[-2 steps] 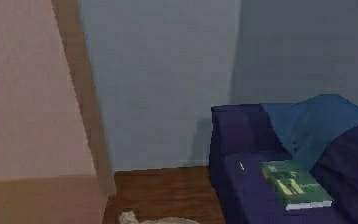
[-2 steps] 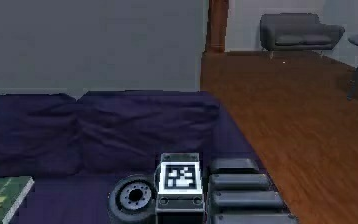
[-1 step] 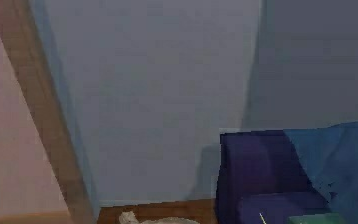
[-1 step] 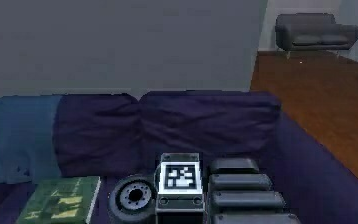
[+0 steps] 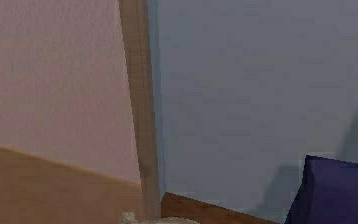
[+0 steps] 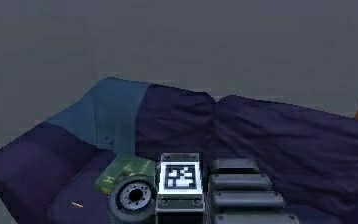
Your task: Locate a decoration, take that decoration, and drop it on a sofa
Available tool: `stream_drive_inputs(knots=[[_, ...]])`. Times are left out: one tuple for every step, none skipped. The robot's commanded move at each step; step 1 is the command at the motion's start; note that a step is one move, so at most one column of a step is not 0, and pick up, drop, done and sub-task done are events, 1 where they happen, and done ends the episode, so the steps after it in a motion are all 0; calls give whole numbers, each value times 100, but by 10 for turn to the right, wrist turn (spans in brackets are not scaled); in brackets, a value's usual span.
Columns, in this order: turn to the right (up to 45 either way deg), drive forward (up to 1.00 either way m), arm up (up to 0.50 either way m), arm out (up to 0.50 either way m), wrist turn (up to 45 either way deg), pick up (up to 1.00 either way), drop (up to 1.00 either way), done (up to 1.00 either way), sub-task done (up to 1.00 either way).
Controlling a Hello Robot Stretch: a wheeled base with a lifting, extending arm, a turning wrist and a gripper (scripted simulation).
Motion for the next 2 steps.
stream_drive_inputs(knots=[[0, 0, 0, 36, 0, 0, 0, 0, 0], [0, 0, 0, 0, 450, 0, 0, 0, 0]])
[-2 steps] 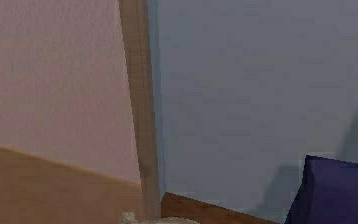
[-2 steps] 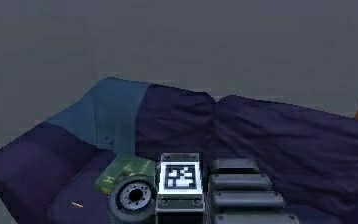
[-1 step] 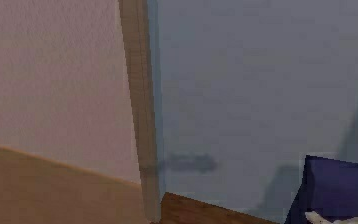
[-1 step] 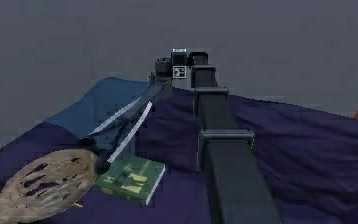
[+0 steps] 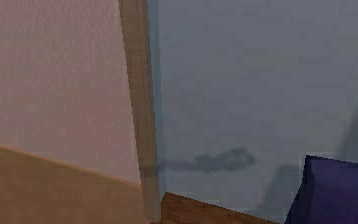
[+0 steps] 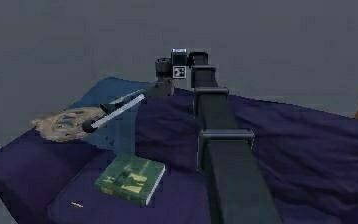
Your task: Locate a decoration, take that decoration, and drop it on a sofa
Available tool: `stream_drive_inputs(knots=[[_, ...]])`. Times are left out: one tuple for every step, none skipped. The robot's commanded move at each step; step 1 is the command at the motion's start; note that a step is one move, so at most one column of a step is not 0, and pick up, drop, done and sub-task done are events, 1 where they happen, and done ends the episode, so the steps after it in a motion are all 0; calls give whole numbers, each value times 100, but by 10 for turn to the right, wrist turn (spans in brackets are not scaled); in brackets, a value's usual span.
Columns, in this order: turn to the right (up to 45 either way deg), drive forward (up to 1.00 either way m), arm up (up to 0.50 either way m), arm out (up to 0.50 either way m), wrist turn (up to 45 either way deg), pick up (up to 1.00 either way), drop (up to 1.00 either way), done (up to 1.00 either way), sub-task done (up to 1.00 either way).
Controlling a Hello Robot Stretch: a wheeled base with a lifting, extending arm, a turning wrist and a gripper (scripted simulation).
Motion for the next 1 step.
stream_drive_inputs(knots=[[0, 0, 0, 0, 450, 0, 0, 0, 0]])
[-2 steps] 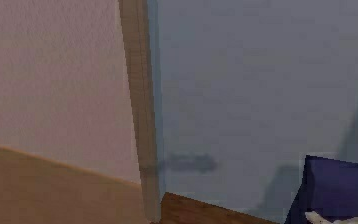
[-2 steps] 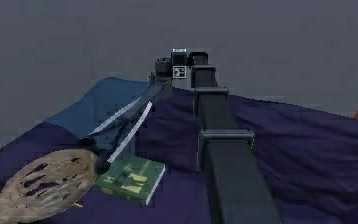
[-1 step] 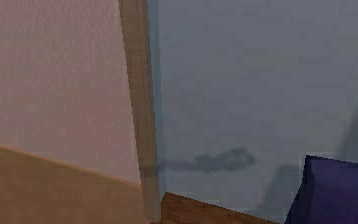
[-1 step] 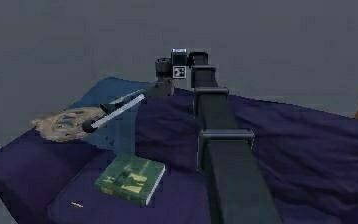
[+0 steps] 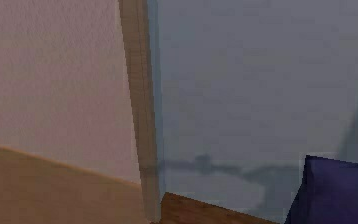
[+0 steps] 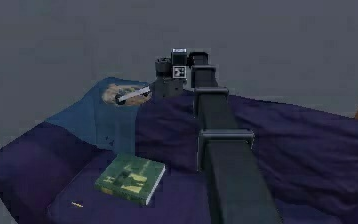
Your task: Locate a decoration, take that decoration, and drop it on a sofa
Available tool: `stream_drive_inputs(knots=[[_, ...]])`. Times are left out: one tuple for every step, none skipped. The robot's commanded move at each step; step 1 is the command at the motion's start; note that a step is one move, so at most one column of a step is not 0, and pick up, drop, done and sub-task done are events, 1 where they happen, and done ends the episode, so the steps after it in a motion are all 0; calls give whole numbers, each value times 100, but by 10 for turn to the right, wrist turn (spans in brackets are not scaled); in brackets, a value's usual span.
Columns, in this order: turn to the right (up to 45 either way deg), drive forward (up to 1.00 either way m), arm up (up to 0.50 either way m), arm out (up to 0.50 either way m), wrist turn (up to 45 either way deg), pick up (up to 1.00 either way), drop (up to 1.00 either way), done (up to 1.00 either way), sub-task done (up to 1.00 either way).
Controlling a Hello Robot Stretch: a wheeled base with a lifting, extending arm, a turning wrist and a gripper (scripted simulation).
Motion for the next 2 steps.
stream_drive_inputs(knots=[[0, 0, 0, 0, 450, 0, 0, 0, 0], [0, 0, -34, 0, 0, 0, 0, 0, 0]])
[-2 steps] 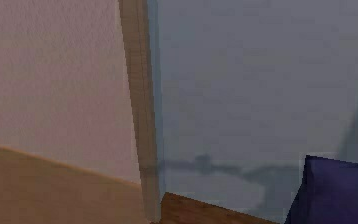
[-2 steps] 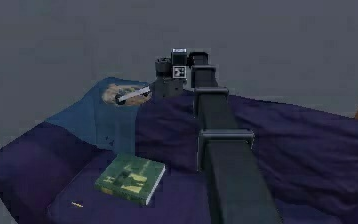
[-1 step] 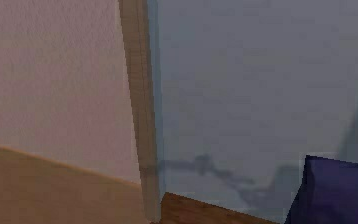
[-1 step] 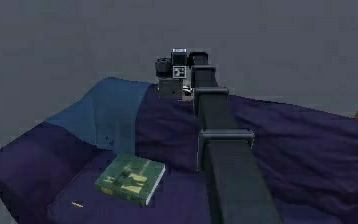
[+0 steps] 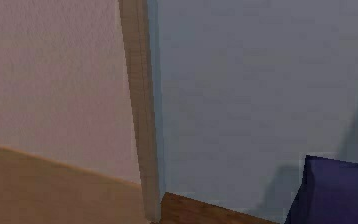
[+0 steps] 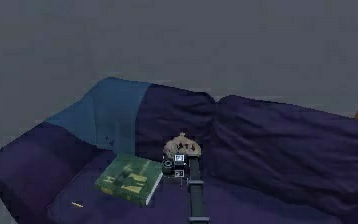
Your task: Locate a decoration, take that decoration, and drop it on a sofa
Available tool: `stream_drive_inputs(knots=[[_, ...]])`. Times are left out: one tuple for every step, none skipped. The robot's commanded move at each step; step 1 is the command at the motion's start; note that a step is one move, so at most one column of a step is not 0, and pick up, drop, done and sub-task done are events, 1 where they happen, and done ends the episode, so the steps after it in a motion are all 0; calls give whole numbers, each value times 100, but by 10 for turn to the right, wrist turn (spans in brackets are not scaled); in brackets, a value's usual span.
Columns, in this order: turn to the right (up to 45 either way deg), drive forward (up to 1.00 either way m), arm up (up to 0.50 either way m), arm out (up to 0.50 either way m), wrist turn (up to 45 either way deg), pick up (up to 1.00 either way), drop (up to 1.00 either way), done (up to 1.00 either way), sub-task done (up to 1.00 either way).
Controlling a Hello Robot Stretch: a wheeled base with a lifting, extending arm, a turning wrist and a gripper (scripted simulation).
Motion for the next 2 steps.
stream_drive_inputs(knots=[[0, 0, -32, 0, 0, 0, 0, 0, 0], [0, 0, 0, 0, 0, 0, 100, 0, 0]])
